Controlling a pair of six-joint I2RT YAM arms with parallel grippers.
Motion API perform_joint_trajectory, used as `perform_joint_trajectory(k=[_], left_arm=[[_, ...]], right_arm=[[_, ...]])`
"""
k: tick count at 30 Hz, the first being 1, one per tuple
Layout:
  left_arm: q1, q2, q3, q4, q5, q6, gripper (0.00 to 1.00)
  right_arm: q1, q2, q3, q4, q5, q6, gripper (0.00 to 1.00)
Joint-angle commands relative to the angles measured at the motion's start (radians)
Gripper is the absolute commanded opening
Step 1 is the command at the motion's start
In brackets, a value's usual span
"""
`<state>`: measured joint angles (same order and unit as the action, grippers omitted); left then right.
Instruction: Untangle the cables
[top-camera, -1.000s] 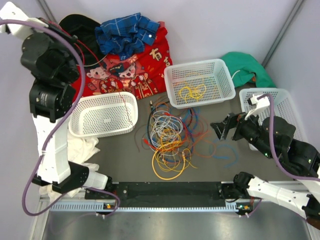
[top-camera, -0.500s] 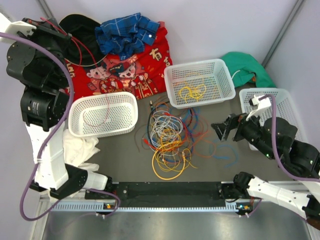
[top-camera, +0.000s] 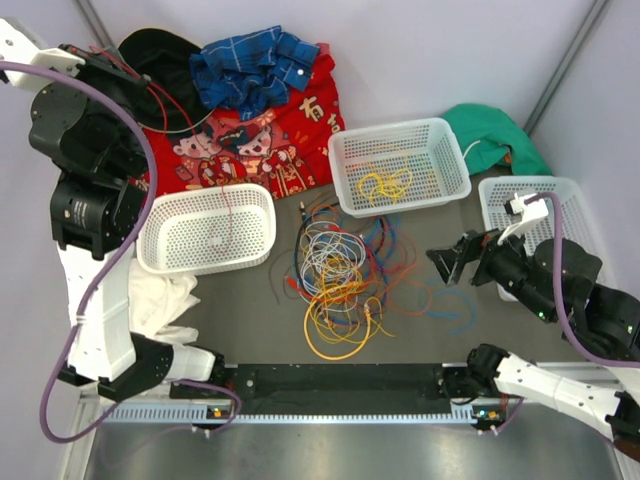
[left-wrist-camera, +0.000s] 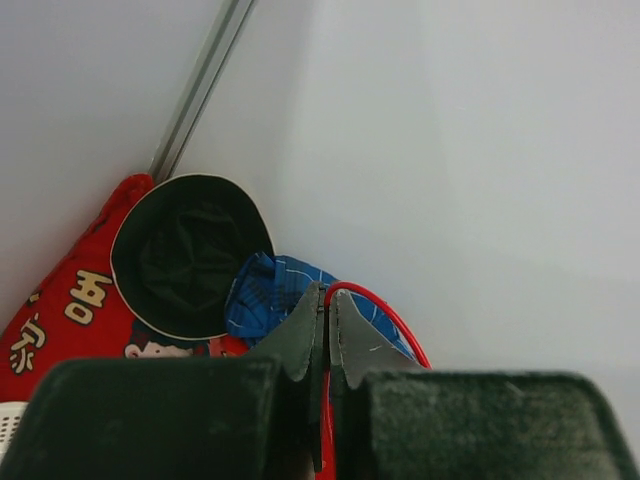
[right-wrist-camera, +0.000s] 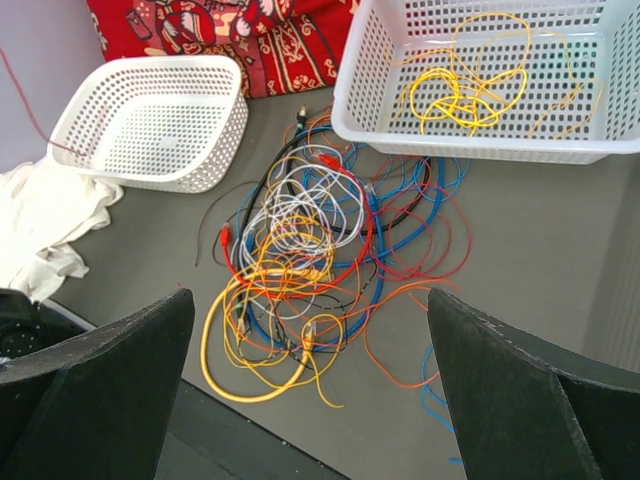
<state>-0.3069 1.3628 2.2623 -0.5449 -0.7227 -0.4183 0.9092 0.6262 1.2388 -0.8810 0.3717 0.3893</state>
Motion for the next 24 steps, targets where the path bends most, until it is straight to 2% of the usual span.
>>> perform_joint_trajectory(k=[1,14,17,20,24], left_arm=[[0.005,0.012,-0.003,0.063,-0.029,0.041,0.00],[0.008,0.025,-0.110,0.157,-0.101,0.111,0.00],[0.029,0.030,-0.190,0.171,-0.107,0.107,0.00],[0.080,0.018,-0.276,0.207,-0.106,0.084,0.00],[0.234,-0.001,-0.444,0.207,0.003,-0.078,0.00]], right_arm=[[0.002,-0.013,0.022,-0.004,0.003,0.008,0.99],[0.000,0.003,-0.001,-0.001,0.006,-0.003,0.99],[0.002,0.012,-0.004,0.004,0.004,-0.007,0.99],[0.002,0.017,-0.018,0.010,-0.005,-0.006,0.99],[0.002,0.026,-0.033,0.016,-0.020,0.000,0.99]])
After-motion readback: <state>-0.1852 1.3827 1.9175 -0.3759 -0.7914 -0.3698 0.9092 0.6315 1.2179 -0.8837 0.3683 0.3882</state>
